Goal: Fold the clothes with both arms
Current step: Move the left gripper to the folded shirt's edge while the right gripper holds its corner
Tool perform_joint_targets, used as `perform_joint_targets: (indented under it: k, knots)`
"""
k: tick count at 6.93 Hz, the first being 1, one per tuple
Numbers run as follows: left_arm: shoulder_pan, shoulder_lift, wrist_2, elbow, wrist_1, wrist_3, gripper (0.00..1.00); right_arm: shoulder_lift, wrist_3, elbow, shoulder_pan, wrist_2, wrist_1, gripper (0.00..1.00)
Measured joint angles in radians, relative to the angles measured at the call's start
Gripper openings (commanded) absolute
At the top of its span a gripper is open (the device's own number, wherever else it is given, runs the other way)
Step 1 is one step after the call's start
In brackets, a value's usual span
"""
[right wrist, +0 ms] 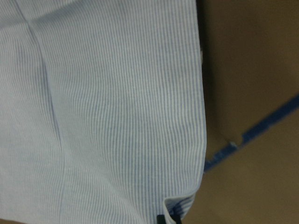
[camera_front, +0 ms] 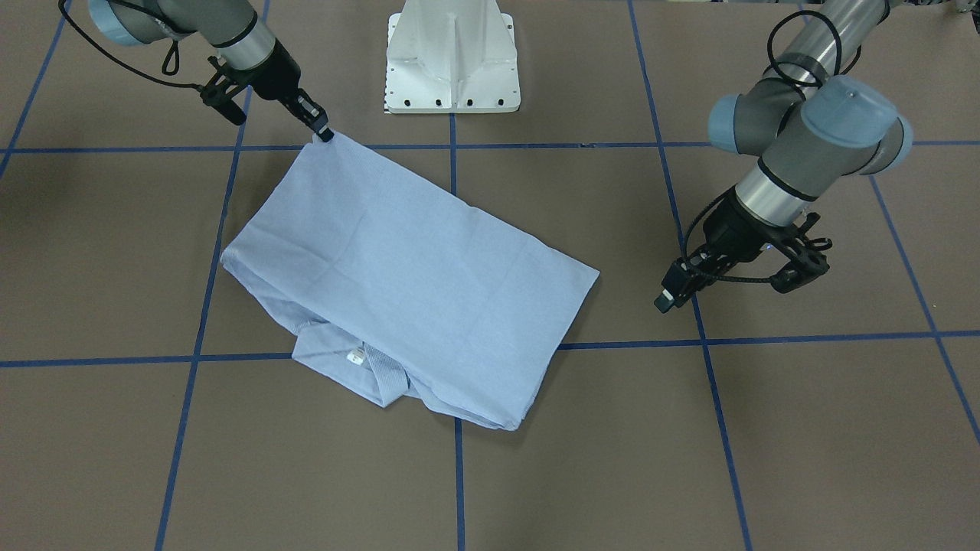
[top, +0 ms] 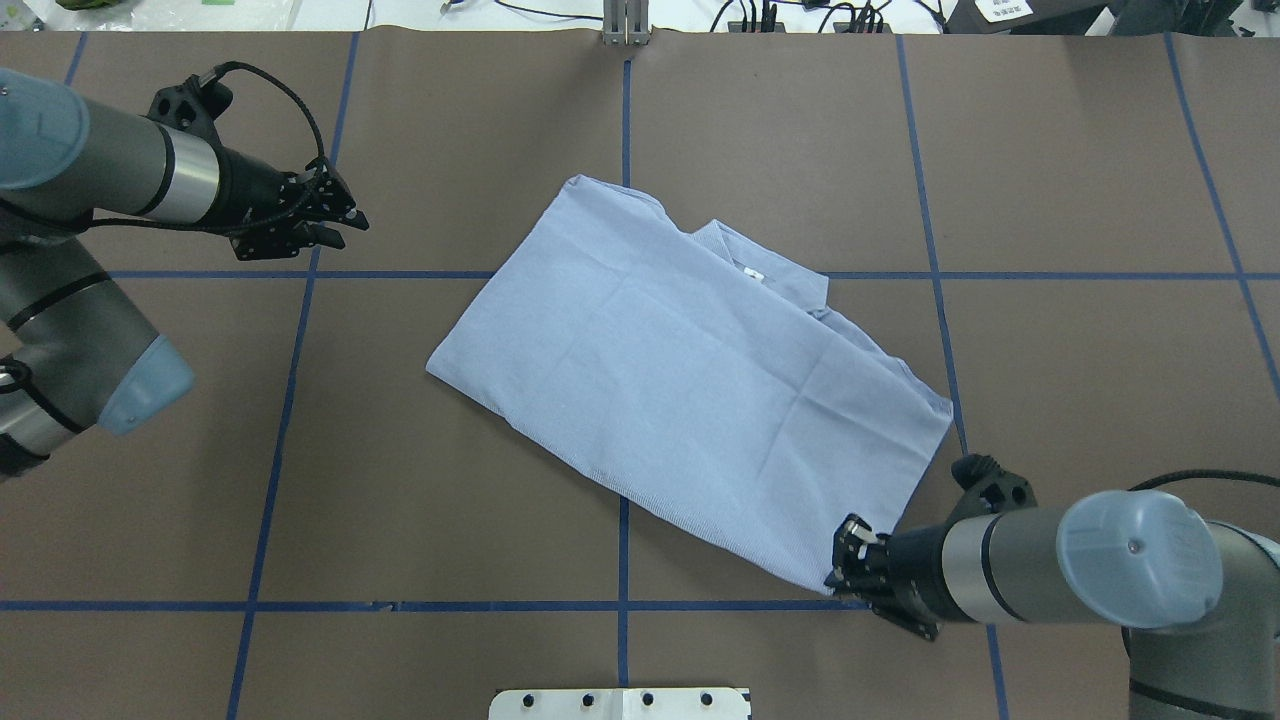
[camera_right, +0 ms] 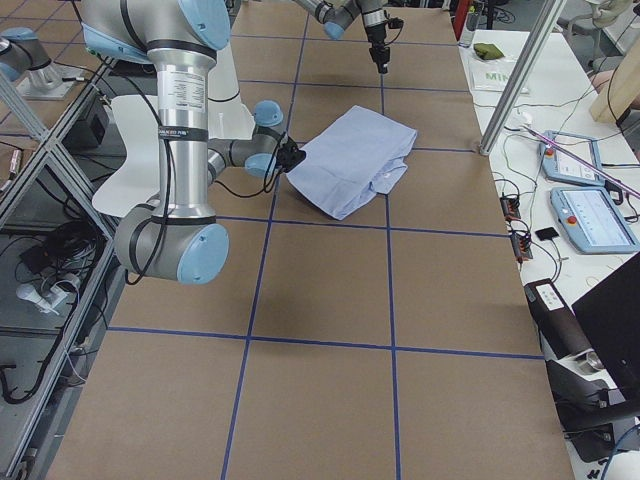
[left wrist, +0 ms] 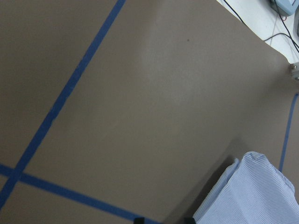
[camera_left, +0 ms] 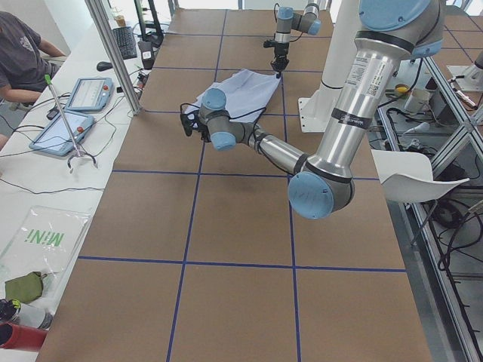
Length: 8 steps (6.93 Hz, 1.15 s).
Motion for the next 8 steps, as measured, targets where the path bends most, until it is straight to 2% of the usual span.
perform_joint_targets:
  k: [1, 2, 3, 5, 6, 7, 8]
  knots:
    - [0.051, 0.03, -0.015, -0.04, 0.0, -0.049, 0.5, -0.01, 0.007, 0.019, -0.047, 0.068, 0.0, 0.0]
    - [0.113, 0.041, -0.017, -0.056, -0.001, -0.105, 0.5, -0.015, 0.013, 0.03, -0.09, 0.109, 0.001, 0.06]
    - [0.165, 0.041, -0.013, -0.06, -0.001, -0.155, 0.51, -0.022, 0.015, 0.036, -0.129, 0.126, 0.001, 0.99]
    - [0.26, 0.025, 0.012, -0.056, 0.0, -0.244, 0.52, -0.037, 0.023, 0.047, -0.164, 0.137, 0.002, 1.0]
    - [0.308, 0.014, 0.03, -0.053, 0.002, -0.299, 0.53, -0.042, 0.024, 0.063, -0.139, 0.151, 0.002, 1.0]
    - [0.35, 0.003, 0.067, -0.05, 0.024, -0.334, 0.53, -0.043, 0.024, 0.083, -0.06, 0.2, 0.002, 1.0]
    - [0.379, -0.014, 0.107, -0.047, 0.067, -0.349, 0.53, -0.041, 0.023, 0.088, 0.055, 0.288, 0.001, 1.0]
